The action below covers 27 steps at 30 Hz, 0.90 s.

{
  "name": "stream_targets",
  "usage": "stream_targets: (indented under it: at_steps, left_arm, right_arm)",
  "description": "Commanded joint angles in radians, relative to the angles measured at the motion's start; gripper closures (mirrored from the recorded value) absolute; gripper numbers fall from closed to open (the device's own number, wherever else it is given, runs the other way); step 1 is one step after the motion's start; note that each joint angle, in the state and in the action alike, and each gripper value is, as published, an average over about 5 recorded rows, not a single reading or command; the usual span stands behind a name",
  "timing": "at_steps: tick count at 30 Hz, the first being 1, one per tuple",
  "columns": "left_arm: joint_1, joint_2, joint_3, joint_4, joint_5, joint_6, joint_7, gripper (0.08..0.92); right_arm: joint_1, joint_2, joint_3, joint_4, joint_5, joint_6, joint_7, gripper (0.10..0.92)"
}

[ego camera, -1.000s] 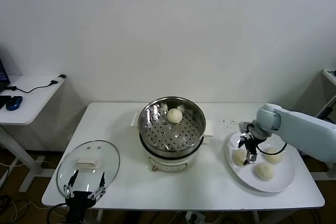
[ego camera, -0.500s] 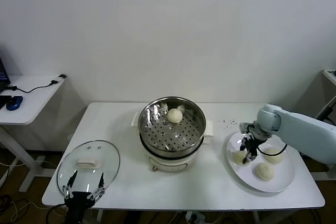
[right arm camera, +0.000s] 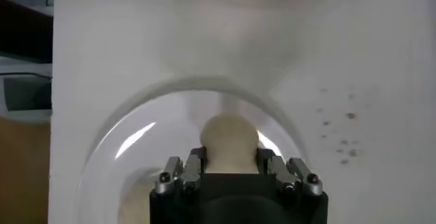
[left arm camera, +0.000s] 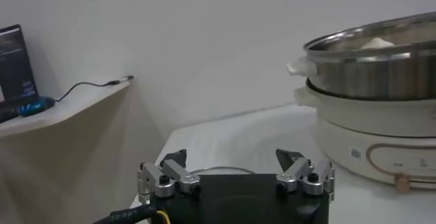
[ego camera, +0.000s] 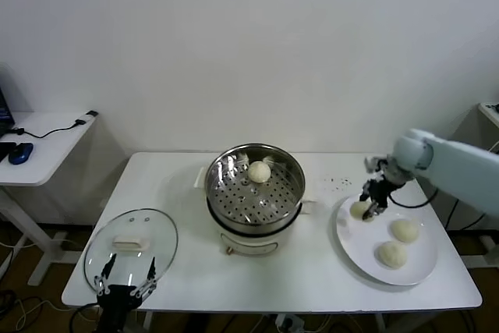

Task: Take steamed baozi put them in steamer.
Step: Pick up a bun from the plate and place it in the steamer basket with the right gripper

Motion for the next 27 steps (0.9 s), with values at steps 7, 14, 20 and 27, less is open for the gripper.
stream_targets:
  at_steps: [7, 14, 20, 27]
  left_arm:
    - [0.000, 0.008, 0.018, -0.004, -0.001, 0.003, 0.002, 0.177]
    - [0.004, 0.017, 0.033, -0.005, 0.006, 0.004, 0.001, 0.177]
    - [0.006, 0.022, 0.036, 0.000, 0.004, 0.002, -0.001, 0.177]
    - [0.005, 0.032, 0.028, 0.006, 0.004, 0.001, -0.005, 0.177]
  right_arm:
    - [0.382, 0.317, -0.182, 0.038, 0.460, -0.093, 0.068, 0.516]
    - [0.286, 0.522, -0.135, -0.016, 0.491, -0.142, 0.141, 0.516]
    - [0.194, 0.647, -0.110, -0.079, 0.484, -0.168, 0.202, 0.516]
    - [0.080, 0.739, -0.108, -0.128, 0.474, -0.188, 0.244, 0.511]
